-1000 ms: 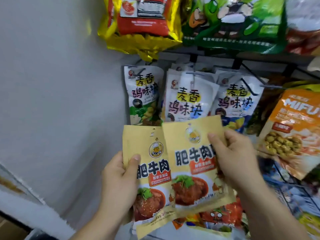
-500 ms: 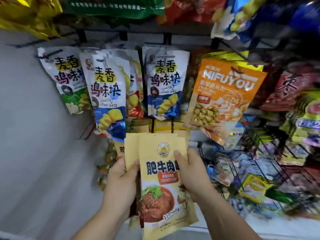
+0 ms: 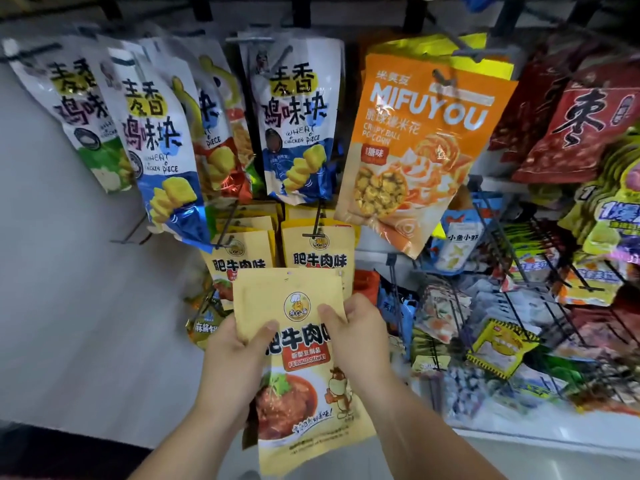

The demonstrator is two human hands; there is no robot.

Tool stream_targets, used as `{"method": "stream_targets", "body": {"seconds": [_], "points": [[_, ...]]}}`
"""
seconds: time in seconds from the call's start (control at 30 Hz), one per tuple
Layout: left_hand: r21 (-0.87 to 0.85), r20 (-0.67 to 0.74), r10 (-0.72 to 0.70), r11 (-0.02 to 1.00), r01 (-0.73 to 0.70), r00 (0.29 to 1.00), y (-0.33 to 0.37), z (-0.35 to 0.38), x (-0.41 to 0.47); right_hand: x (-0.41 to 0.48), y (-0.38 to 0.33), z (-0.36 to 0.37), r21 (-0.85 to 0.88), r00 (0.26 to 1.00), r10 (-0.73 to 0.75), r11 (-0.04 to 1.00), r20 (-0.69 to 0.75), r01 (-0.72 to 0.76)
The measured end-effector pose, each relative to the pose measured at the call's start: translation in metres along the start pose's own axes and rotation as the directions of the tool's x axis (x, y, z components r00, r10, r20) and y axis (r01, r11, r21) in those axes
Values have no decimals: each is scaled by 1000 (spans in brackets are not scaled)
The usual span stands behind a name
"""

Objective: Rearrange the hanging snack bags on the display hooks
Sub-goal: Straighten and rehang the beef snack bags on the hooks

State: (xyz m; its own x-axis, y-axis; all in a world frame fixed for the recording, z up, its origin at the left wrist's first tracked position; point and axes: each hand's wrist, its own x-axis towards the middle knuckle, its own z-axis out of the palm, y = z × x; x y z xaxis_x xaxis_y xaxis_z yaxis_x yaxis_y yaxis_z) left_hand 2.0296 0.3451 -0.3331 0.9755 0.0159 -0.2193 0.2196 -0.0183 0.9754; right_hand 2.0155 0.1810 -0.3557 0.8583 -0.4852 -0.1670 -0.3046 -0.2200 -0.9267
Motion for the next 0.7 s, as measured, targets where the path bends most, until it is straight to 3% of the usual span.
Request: {"method": "stream_targets", "body": {"seconds": [0.13,0.37,0.7], "points": [[-23,-62,-69,997,68,996,-12,-7,11,9,-1,7,69,994,35,997,108,-43],[-29,-118,-86,996,83,989,-25,-17,44,67,-3,12,180,987,99,976,125,-121],[-28,-202,-99,995,96,974,-37,-26,74,137,2,32,-6,979,84,996,-188,-86]]}}
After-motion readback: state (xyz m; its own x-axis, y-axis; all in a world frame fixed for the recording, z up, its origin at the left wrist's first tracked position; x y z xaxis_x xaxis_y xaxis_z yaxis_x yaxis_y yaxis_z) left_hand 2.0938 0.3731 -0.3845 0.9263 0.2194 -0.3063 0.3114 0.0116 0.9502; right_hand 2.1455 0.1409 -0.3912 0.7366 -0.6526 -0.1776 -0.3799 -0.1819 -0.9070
